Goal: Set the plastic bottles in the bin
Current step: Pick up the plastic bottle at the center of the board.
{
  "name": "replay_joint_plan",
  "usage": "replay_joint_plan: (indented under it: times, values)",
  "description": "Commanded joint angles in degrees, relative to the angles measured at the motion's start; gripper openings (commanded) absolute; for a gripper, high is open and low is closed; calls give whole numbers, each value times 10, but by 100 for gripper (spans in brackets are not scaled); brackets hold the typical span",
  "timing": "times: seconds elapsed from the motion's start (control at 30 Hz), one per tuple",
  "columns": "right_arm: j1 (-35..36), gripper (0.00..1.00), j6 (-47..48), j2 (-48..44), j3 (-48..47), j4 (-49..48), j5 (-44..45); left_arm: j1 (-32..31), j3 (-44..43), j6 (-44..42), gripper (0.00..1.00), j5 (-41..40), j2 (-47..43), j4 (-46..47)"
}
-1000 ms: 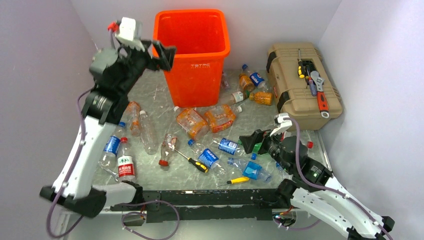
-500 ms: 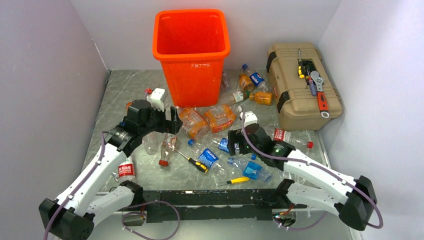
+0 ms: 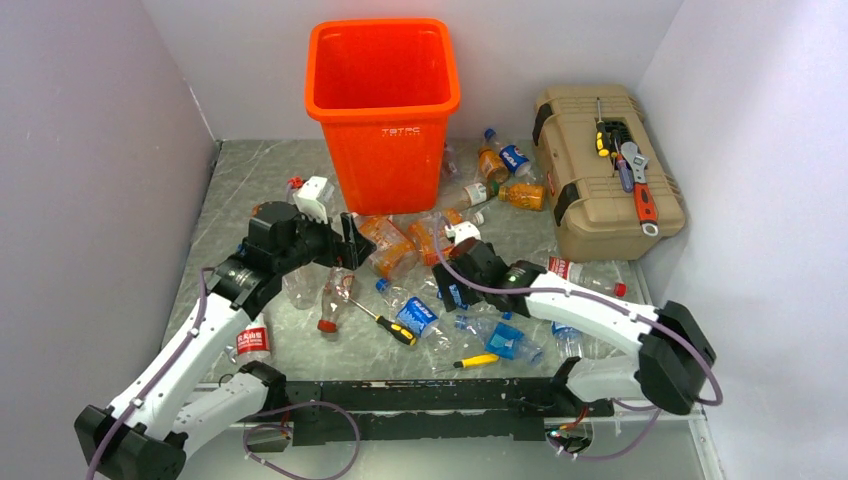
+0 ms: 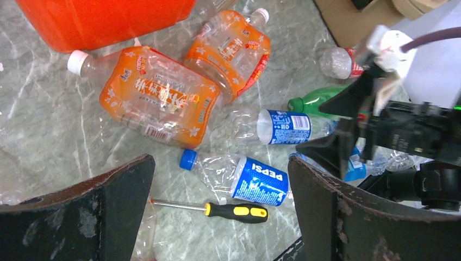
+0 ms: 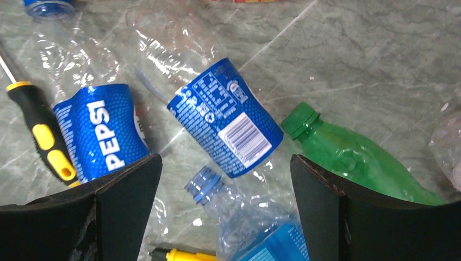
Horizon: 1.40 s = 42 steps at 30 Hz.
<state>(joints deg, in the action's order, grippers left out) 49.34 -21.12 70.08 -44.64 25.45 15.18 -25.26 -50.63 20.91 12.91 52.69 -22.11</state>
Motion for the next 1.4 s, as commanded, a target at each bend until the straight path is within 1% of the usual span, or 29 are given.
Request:
replay_joint_plan:
  times: [0.0, 0.2, 0.33, 0.4, 0.57, 0.63, 0.7, 0.83, 1.0, 1.07, 1.13, 1.2, 1.27, 1.37]
  values:
    - [4, 92, 38, 68, -62, 14, 24, 0, -3, 10, 98, 23, -28, 26]
    - [4, 88, 61, 132, -98, 37, 40, 0, -3, 10, 97, 35, -27, 25]
    - [4, 82, 68, 155, -101, 46, 55, 0, -3, 10, 97, 39, -25, 25]
    - [4, 80, 71, 161, -99, 45, 55, 0, -3, 10, 97, 40, -24, 24]
    - [4, 84, 75, 191, -110, 58, 56, -1, -3, 11, 97, 40, -25, 26]
    - [4, 86, 66, 190, -116, 62, 65, 0, -3, 11, 97, 39, -25, 26]
    - [4, 88, 50, 159, -122, 68, 71, 0, -3, 10, 97, 38, -25, 24]
    - [4, 94, -16, 53, -122, 79, 90, 0, -2, 11, 97, 37, -27, 25]
    - [-13, 96, -175, -81, -68, 75, 138, 0, -3, 17, 97, 39, -27, 26]
    - [-40, 96, -234, -123, -35, 73, 145, 0, -2, 18, 97, 38, -27, 26]
    - [-93, 95, -254, -153, -6, 79, 131, 0, -1, 21, 97, 37, -29, 26]
    - [-161, 94, -252, -181, 23, 80, 103, -1, 0, 22, 97, 36, -29, 25]
    - [-207, 93, -236, -206, 50, 74, 73, -1, 0, 23, 96, 34, -28, 22]
    - [-228, 94, -227, -221, 71, 91, 80, -1, -3, 24, 96, 37, -24, 21]
